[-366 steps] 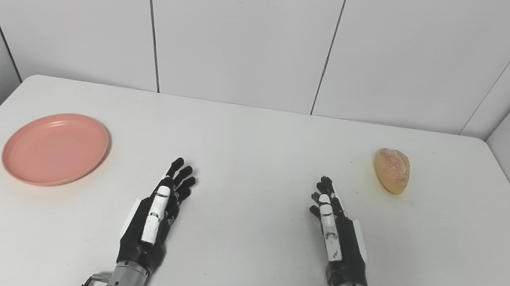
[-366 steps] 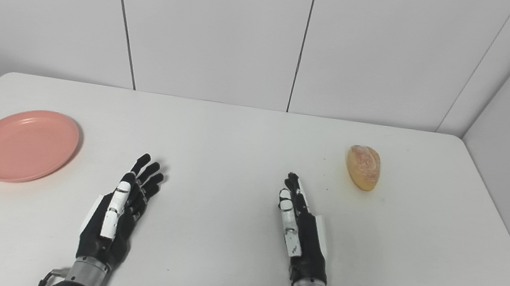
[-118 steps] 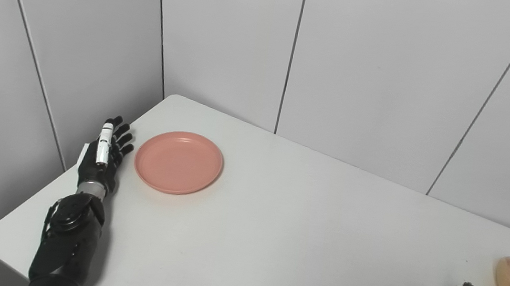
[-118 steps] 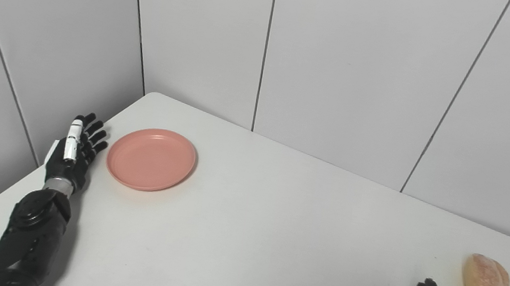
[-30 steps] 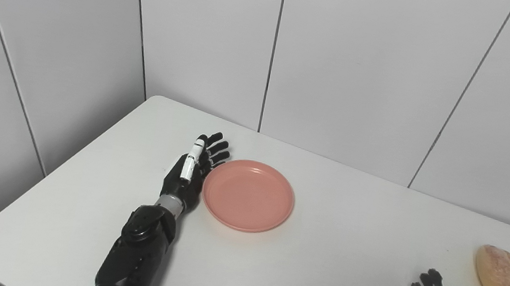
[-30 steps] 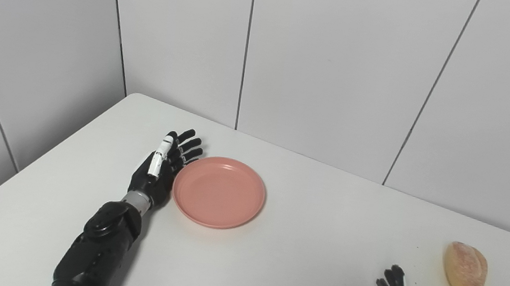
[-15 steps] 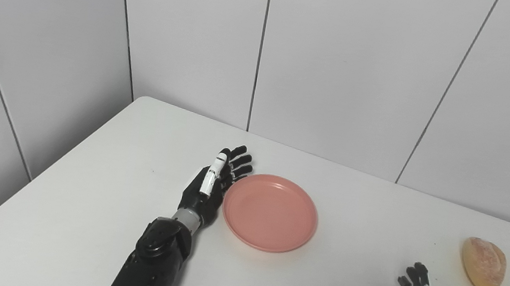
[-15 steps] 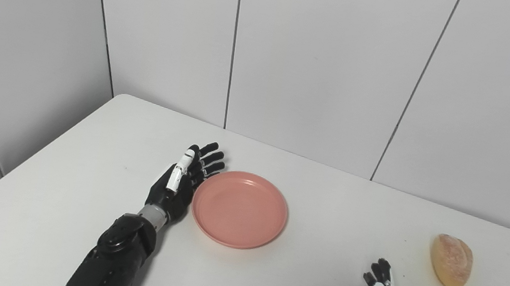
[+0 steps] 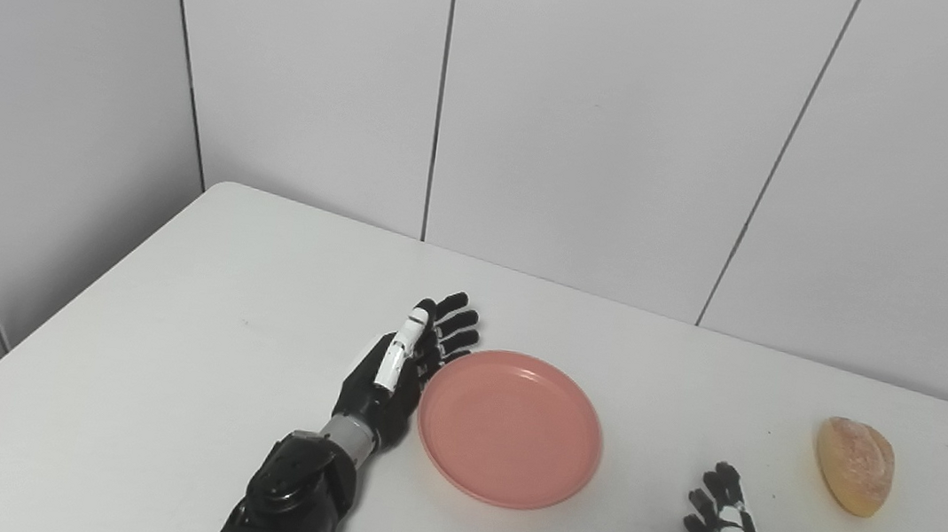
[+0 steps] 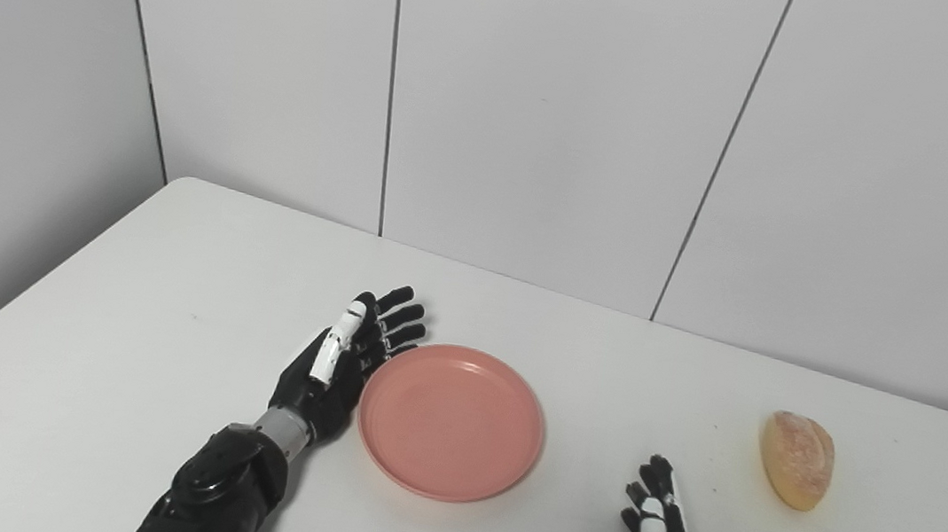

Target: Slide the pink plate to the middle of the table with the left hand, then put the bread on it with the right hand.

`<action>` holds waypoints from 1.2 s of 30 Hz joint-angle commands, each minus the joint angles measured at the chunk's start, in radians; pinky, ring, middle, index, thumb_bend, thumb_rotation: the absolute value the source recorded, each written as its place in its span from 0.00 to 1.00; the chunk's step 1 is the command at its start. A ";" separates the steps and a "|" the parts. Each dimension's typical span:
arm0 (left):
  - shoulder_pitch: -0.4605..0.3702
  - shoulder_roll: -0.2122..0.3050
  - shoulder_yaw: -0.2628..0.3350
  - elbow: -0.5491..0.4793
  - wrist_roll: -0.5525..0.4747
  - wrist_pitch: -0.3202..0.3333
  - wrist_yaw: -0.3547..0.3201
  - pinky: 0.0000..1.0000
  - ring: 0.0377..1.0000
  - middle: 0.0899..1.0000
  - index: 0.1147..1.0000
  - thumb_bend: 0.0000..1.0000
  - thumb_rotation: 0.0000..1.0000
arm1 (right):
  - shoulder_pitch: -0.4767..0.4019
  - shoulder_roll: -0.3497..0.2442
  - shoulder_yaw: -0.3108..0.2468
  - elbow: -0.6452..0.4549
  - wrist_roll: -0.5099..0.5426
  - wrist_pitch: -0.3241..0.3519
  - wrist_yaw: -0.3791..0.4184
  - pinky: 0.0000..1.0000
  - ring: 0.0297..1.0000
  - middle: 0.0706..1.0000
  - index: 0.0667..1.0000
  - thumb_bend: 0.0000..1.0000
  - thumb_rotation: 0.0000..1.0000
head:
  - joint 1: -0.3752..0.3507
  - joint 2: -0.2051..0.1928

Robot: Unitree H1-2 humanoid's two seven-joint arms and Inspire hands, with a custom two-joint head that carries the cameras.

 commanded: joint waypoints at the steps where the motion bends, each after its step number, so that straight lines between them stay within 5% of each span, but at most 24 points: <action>1: 0.021 -0.019 -0.016 -0.015 0.009 0.050 0.002 0.89 0.88 0.87 0.84 0.38 1.00 | -0.022 0.007 0.002 -0.043 -0.006 -0.003 -0.006 0.93 0.94 0.95 0.95 0.25 0.99 | -0.010 0.009; 17: 0.070 -0.104 -0.046 -0.113 0.040 0.107 0.047 0.89 0.88 0.88 0.85 0.38 1.00 | -0.028 0.022 0.024 -0.089 -0.050 0.058 -0.025 0.91 0.93 0.95 0.95 0.24 1.00 | -0.091 0.063; 36: 0.110 -0.109 -0.044 -0.106 0.034 0.079 0.023 0.89 0.89 0.88 0.86 0.39 1.00 | -0.035 0.039 0.026 -0.097 -0.081 0.065 -0.045 0.91 0.93 0.94 0.94 0.26 1.00 | -0.197 0.077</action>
